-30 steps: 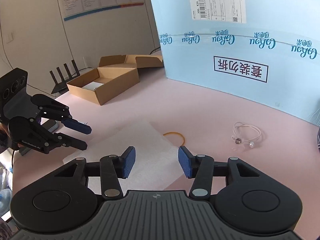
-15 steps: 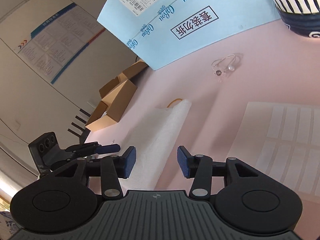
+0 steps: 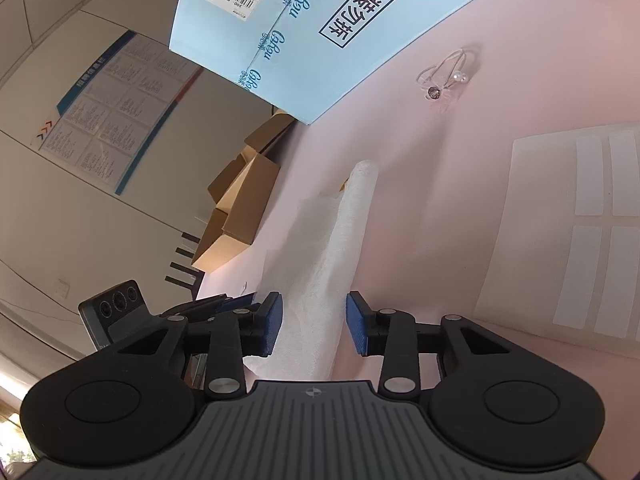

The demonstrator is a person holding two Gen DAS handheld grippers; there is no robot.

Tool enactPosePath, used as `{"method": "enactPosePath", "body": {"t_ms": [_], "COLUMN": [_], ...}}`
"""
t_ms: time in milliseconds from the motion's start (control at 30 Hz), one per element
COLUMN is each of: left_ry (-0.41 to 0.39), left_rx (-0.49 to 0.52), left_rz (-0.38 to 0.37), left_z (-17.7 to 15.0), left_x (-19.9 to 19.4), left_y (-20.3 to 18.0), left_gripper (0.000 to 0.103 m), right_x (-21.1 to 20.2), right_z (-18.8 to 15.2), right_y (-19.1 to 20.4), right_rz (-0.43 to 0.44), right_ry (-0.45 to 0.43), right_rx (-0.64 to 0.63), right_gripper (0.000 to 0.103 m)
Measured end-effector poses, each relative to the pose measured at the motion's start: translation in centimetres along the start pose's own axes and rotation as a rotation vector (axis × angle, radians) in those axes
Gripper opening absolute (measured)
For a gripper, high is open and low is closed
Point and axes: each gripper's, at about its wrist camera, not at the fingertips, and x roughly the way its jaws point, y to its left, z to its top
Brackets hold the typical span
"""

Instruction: Fold shopping bag

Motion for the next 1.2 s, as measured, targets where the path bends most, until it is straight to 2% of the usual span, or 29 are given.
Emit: {"method": "enactPosePath", "body": {"t_ms": [33,100,167,300,500,667,767,933,1000,1067,1200], "left_ry": [0.000,-0.006,-0.022,-0.056,-0.117,-0.135,-0.121,-0.088,-0.088,-0.091,-0.131], "left_rx": [-0.017,-0.044,-0.059,-0.042,-0.029,-0.089,-0.121,-0.135,-0.140,-0.147,-0.146], "left_rz": [-0.005,-0.011,-0.019,-0.042,0.004,0.061,0.069,0.082,0.087,0.092,0.133], "left_z": [0.0,0.0,0.0,-0.2,-1.1,-2.8,-3.3,-4.0,-4.1,-4.1,-4.2], "left_x": [0.1,0.2,-0.1,-1.7,-4.8,-5.8,-5.6,-5.0,-5.1,-5.2,-6.7], "left_y": [0.1,0.3,0.2,-0.5,-1.6,-0.8,0.1,0.7,0.9,1.0,1.1], "left_gripper": [0.017,0.011,0.007,0.003,0.002,0.003,0.003,0.007,0.013,0.016,0.031], "right_x": [0.0,0.0,-0.1,-0.8,-0.1,1.4,2.0,1.9,1.8,1.4,-0.3], "right_z": [-0.1,-0.3,-0.4,-0.6,-0.7,-0.9,-1.2,-1.8,-1.9,-2.0,-2.1], "right_y": [-0.1,-0.2,-0.2,0.8,2.4,1.7,1.2,1.0,1.0,1.2,1.6], "right_rz": [0.003,-0.004,-0.005,0.027,0.061,0.023,-0.007,-0.039,-0.044,-0.054,-0.075], "right_ry": [0.000,0.000,0.000,-0.031,-0.017,0.019,0.035,0.040,0.041,0.035,-0.012], "right_rx": [0.005,0.006,0.006,-0.041,-0.091,-0.069,-0.062,-0.065,-0.070,-0.082,-0.095], "right_gripper": [0.026,0.012,0.005,0.004,0.004,0.004,0.005,0.006,0.006,0.008,0.010]}}
